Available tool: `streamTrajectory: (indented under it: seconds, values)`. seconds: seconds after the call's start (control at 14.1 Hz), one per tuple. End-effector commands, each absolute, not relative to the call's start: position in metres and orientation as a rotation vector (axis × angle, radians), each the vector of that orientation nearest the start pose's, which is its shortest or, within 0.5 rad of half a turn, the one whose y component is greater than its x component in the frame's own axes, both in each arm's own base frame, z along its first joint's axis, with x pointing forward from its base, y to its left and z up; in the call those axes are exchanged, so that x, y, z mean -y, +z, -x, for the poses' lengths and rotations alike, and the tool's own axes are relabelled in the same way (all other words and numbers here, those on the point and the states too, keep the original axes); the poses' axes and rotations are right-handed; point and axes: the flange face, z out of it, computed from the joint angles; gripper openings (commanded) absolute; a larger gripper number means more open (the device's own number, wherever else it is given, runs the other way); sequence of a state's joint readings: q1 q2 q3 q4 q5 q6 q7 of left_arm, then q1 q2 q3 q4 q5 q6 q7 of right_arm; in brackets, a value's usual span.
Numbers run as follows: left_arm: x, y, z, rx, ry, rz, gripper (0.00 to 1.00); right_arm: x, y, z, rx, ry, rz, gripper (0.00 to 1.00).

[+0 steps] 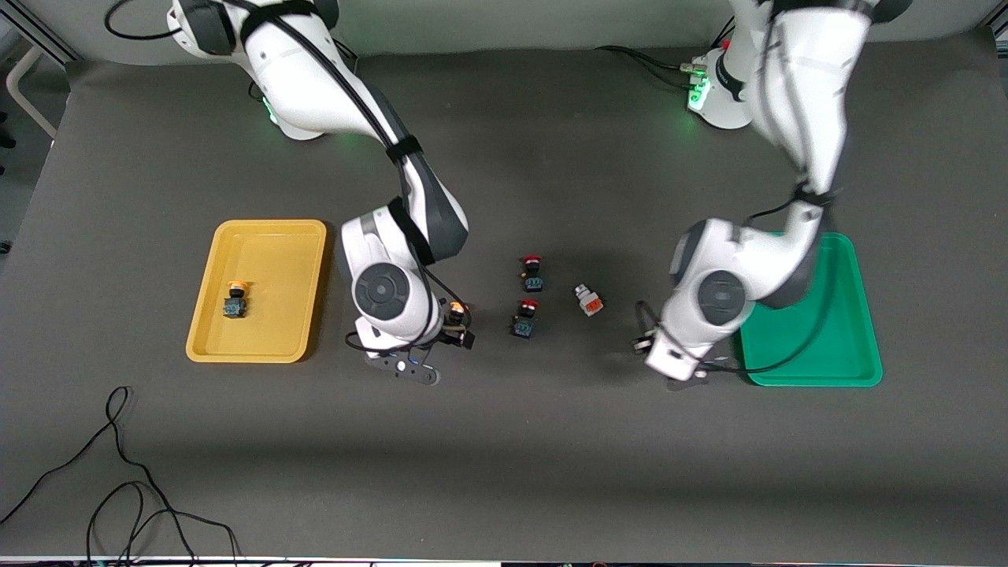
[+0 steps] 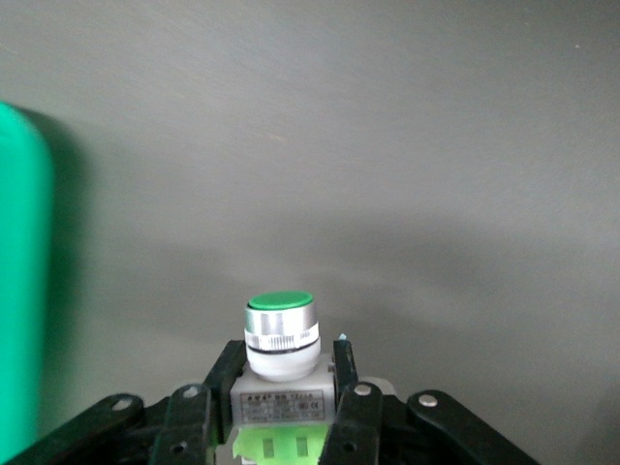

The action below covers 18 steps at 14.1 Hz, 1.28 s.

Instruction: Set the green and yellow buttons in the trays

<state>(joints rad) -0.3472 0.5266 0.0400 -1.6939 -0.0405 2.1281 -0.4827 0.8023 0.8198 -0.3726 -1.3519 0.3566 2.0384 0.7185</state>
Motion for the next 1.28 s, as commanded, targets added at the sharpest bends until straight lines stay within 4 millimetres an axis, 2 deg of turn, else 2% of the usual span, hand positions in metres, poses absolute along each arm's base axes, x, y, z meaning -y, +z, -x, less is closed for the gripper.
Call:
streamTrajectory:
  seconds: [0.0, 0.07, 0.21, 0.35, 0.43, 0.5, 0.57, 0.64, 0.78, 0.85, 0.99, 1.06, 1.21]
  values:
    - [0.130, 0.332, -0.628, -0.022, 0.222, 3.120, 0.00, -0.383, 0.204, -0.612, -0.667, 0.094, 3.048, 1.00]
    - [0.105, 0.337, -0.627, -0.095, 0.238, 3.124, 0.00, -0.388, 0.192, -0.604, -0.654, 0.077, 3.054, 1.00]
    - [0.054, 0.334, -0.617, -0.101, 0.265, 3.133, 0.00, -0.386, 0.183, -0.602, -0.660, 0.071, 3.058, 1.00]
    - [0.034, 0.323, -0.599, -0.179, 0.253, 3.139, 0.00, -0.382, 0.176, -0.598, -0.668, 0.089, 3.068, 1.00]
    - [0.015, 0.309, -0.586, -0.199, 0.234, 3.139, 0.00, -0.382, 0.177, -0.598, -0.670, 0.094, 3.068, 0.96]
    - [0.002, 0.293, -0.574, -0.240, 0.191, 3.131, 0.00, -0.382, 0.180, -0.598, -0.670, 0.097, 3.067, 0.85]
    - [-0.014, 0.275, -0.563, -0.259, 0.135, 3.132, 0.00, -0.383, 0.183, -0.598, -0.666, 0.097, 3.065, 0.63]
    - [-0.029, 0.257, -0.552, -0.281, 0.087, 3.130, 0.00, -0.383, 0.185, -0.598, -0.663, 0.097, 3.064, 0.47]
    - [-0.057, 0.223, -0.535, -0.299, -0.019, 3.117, 0.00, -0.383, 0.186, -0.595, -0.662, 0.127, 3.072, 0.33]
    - [-0.068, 0.218, -0.533, -0.311, -0.023, 3.115, 0.00, -0.383, 0.190, -0.595, -0.657, 0.137, 3.072, 0.29]
    - [-0.078, 0.217, -0.532, -0.332, -0.020, 3.112, 0.00, -0.385, 0.206, -0.595, -0.642, 0.154, 3.065, 0.29]
    - [-0.091, 0.214, -0.529, -0.311, -0.011, 3.115, 0.00, -0.385, 0.214, -0.593, -0.638, 0.180, 3.067, 0.29]
    - [-0.117, 0.207, -0.523, -0.369, -0.003, 3.111, 0.00, -0.385, 0.246, -0.592, -0.621, 0.223, 3.057, 0.28]
